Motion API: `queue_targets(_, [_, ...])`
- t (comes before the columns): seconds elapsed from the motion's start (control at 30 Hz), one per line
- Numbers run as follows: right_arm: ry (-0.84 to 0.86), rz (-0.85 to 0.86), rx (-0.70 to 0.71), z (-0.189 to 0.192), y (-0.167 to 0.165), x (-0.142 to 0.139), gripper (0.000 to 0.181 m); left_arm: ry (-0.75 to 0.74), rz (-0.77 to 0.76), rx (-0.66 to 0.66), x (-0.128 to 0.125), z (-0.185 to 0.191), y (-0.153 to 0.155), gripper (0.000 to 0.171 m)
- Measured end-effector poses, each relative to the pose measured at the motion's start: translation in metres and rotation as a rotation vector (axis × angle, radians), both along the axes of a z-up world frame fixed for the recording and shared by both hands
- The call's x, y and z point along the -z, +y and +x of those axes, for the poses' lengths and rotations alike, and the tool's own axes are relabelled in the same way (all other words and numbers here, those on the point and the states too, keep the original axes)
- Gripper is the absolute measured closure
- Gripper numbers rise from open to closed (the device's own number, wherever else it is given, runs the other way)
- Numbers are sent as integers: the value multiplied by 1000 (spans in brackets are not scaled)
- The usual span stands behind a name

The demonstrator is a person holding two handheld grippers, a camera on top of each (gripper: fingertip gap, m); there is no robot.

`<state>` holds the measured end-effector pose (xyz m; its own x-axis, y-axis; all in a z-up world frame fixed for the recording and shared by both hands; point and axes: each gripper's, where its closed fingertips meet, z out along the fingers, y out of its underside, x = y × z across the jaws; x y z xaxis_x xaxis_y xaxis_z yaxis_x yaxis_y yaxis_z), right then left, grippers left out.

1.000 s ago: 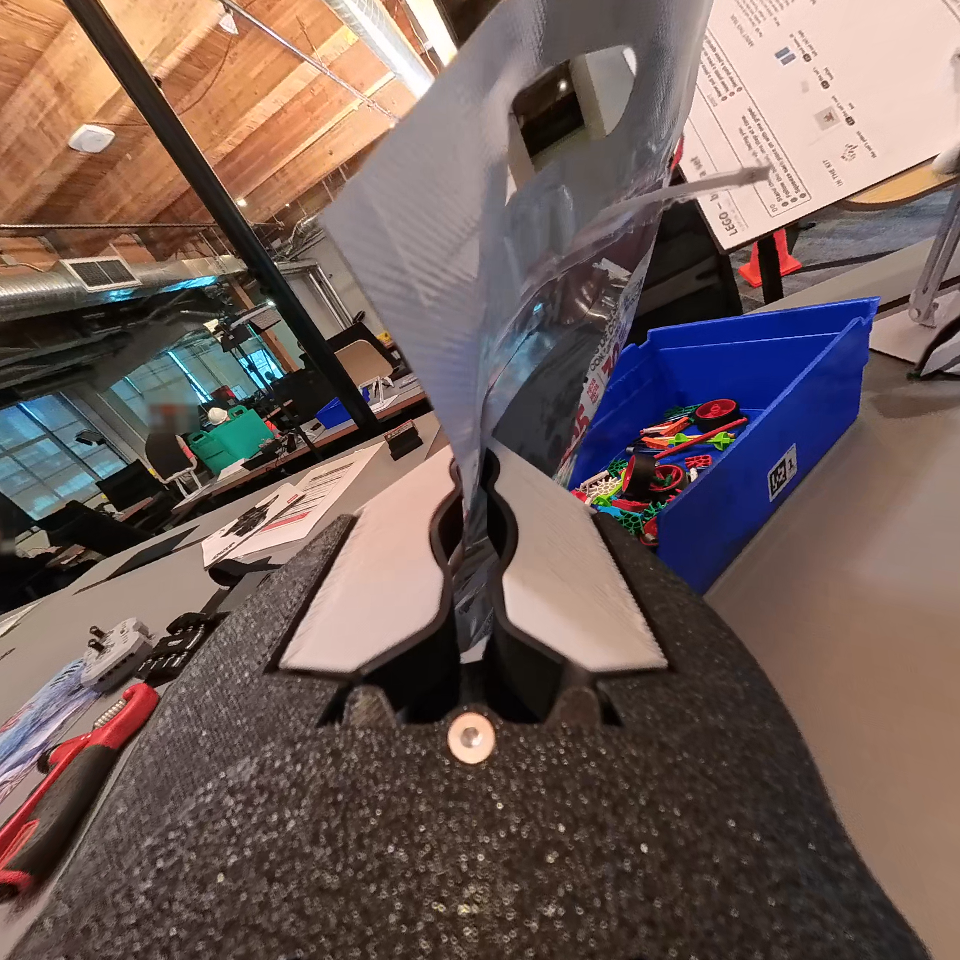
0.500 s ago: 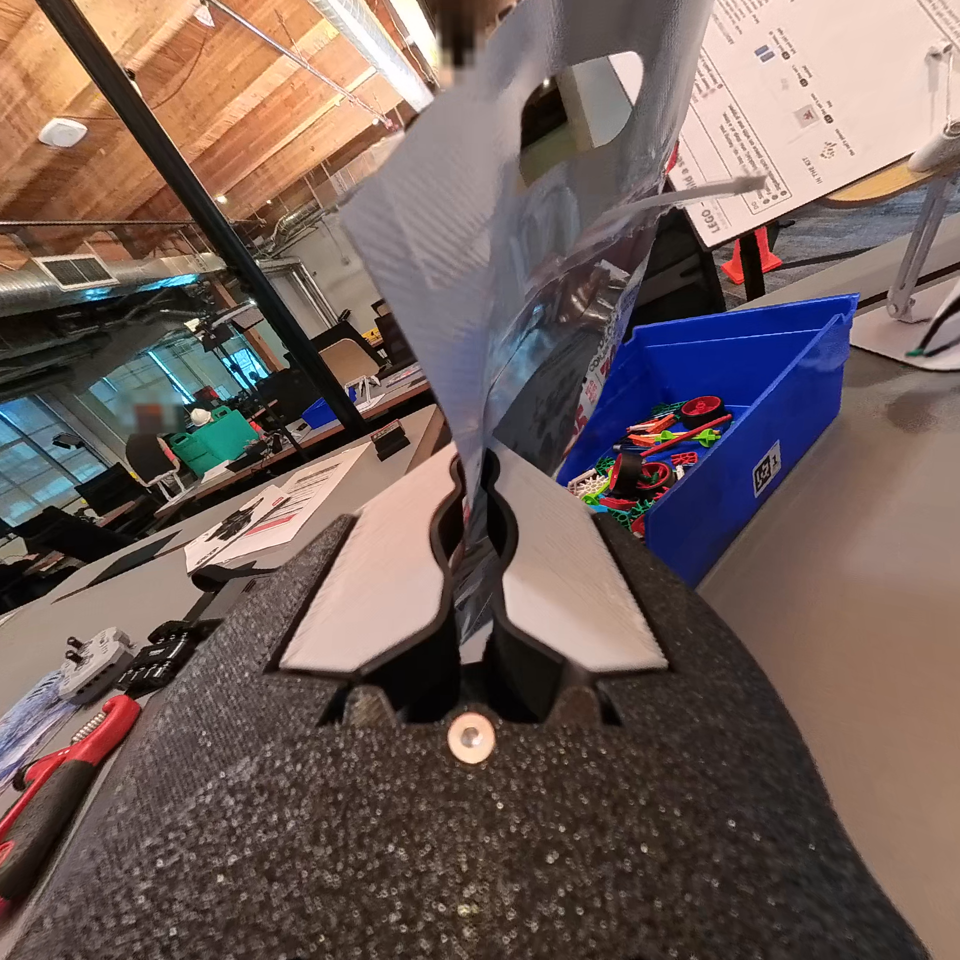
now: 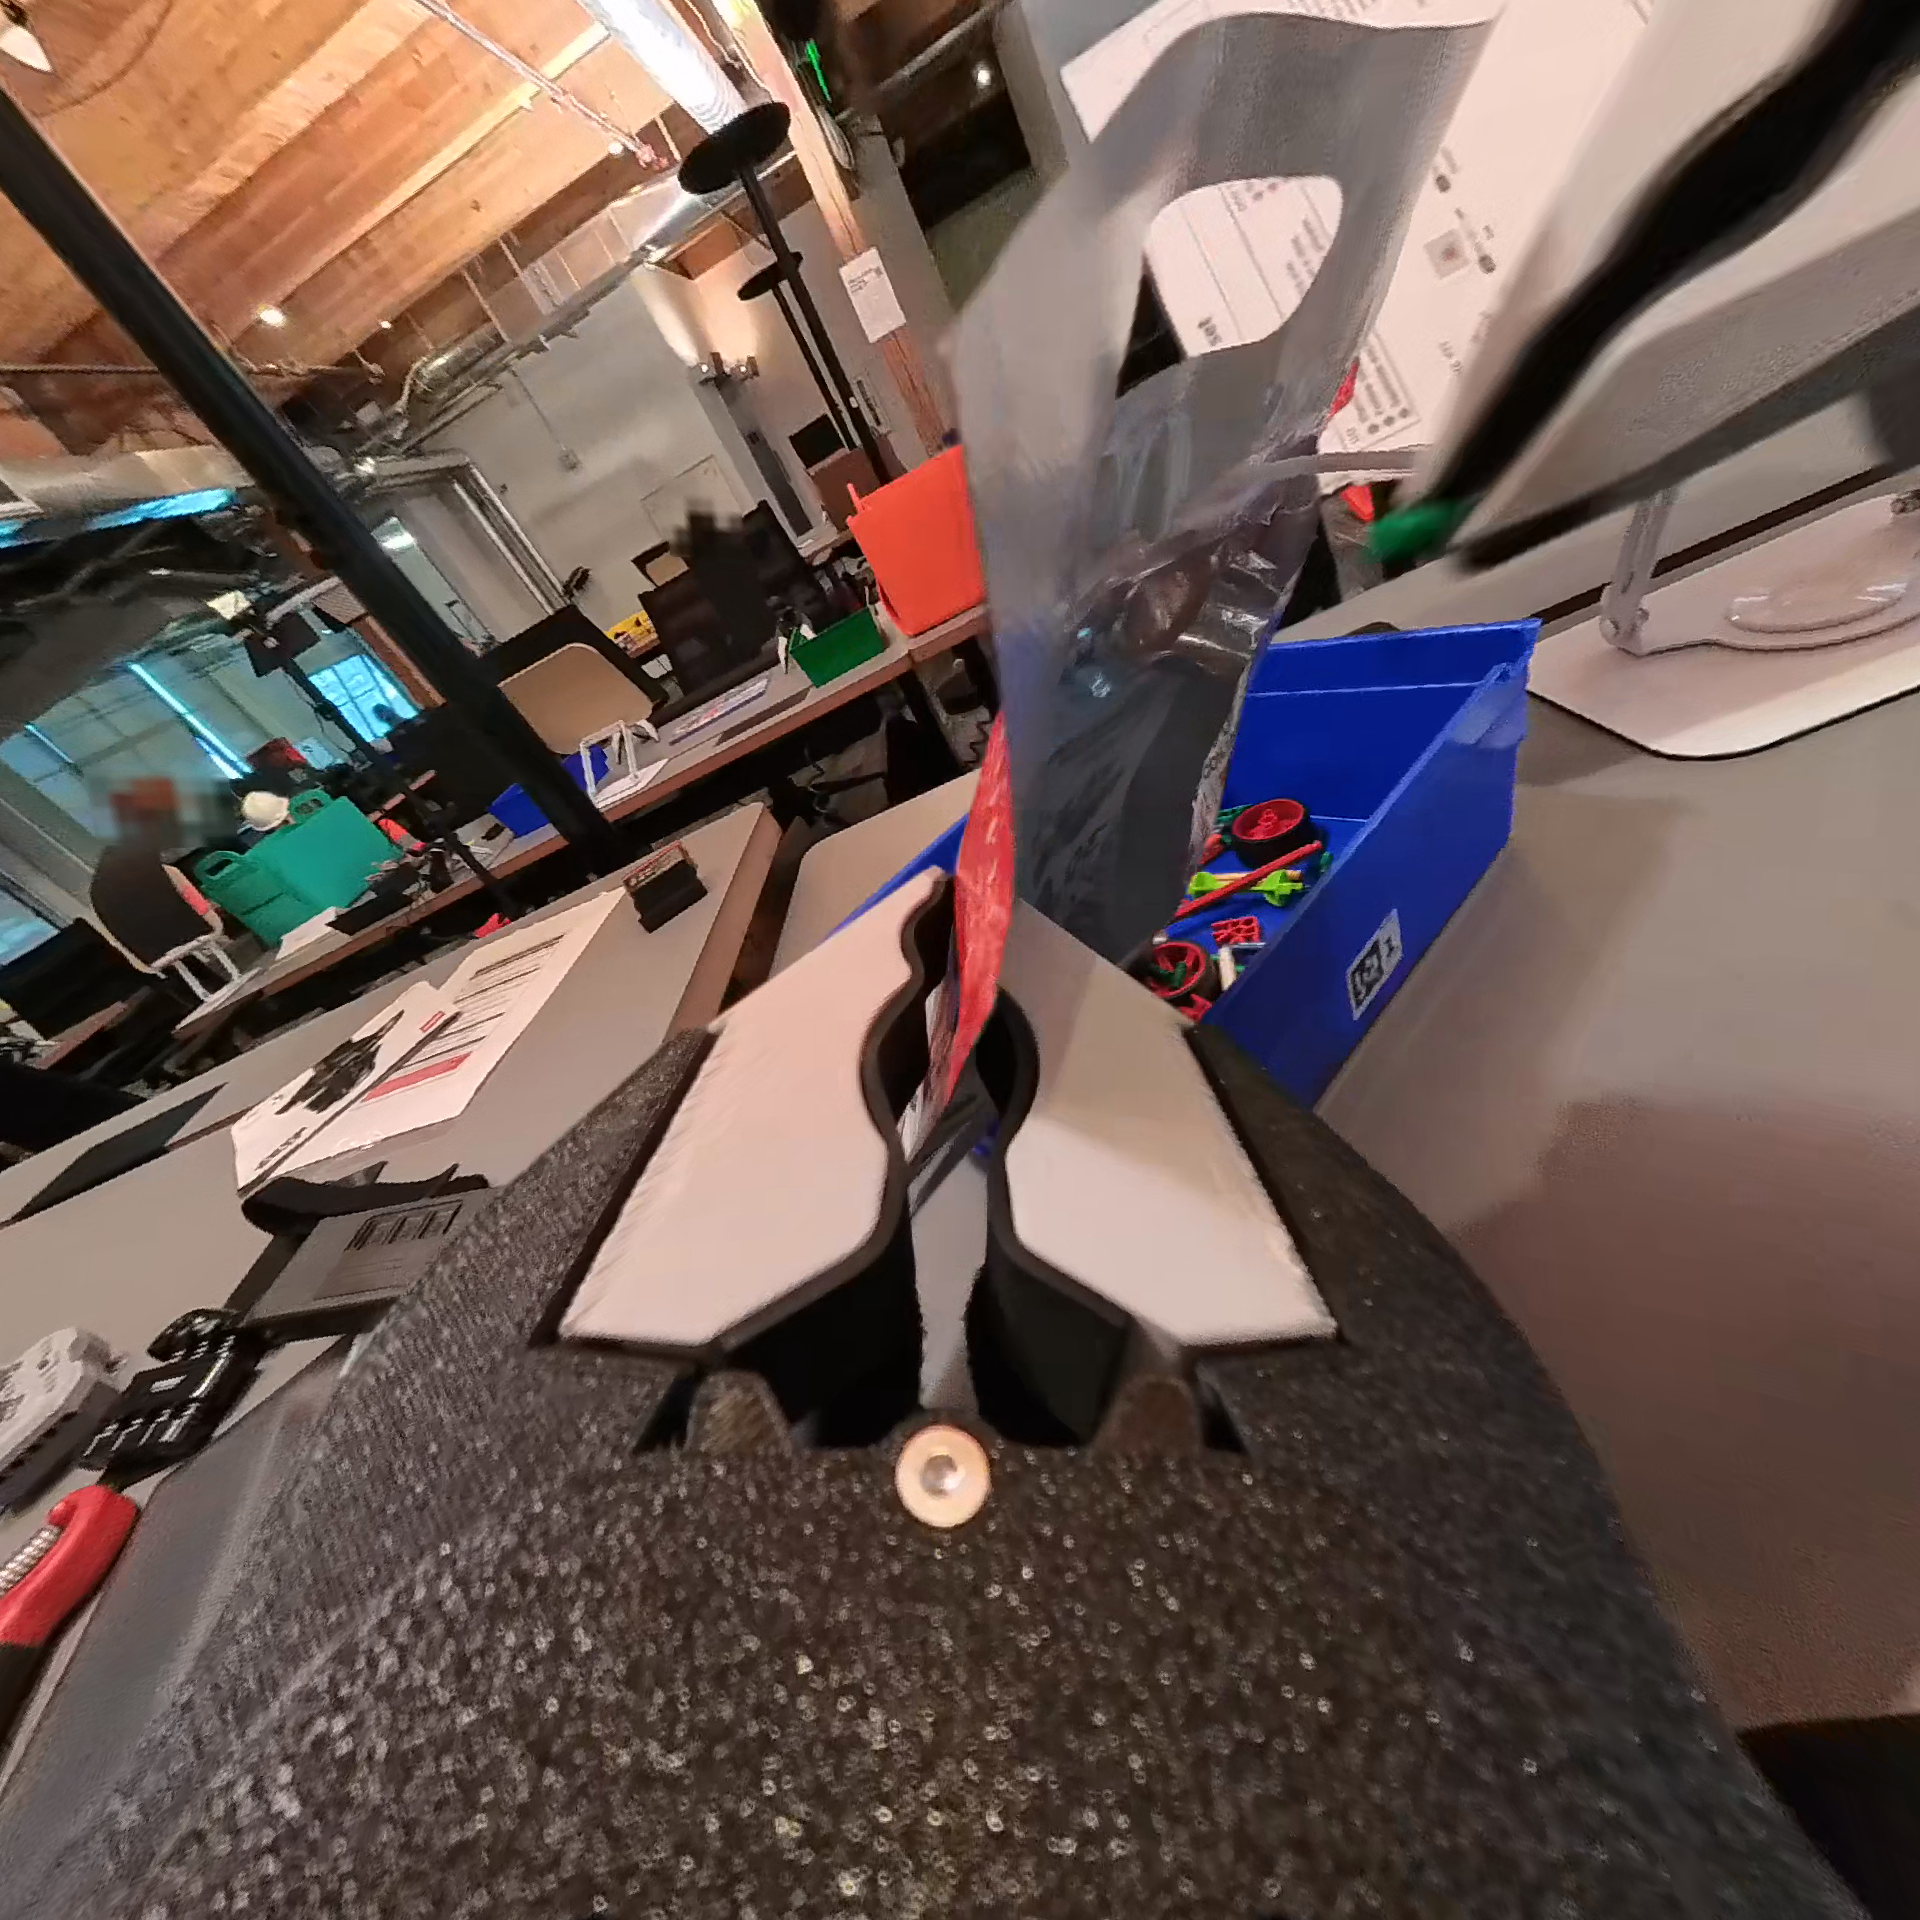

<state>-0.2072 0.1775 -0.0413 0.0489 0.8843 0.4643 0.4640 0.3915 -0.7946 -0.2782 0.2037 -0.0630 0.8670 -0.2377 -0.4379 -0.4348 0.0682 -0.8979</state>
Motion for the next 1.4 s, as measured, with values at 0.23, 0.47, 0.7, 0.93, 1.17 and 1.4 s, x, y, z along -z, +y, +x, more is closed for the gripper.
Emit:
queue_targets(0.23, [-144,-111,105,-31,38,35,173,-47,-34,29,1,14,5,171])
queue_targets(0.47, [-64,-43,137,-19,58,10,153,-114,-53,7,-6,-6,20,171])
queue_targets(0.7, [-206,-90,139,55,86,46,143,-184,-43,-47,-14,-45,27,171])
queue_targets(0.93, [-534,-48,201,89,136,151,134,-173,-3,-109,-20,-65,25,171])
queue_targets(1.17, [-727,-64,154,99,139,185,167,-167,30,-143,-28,-73,22,171])
queue_targets(1.4, [-737,-201,145,121,76,188,176,-172,50,-152,-27,-75,19,171])
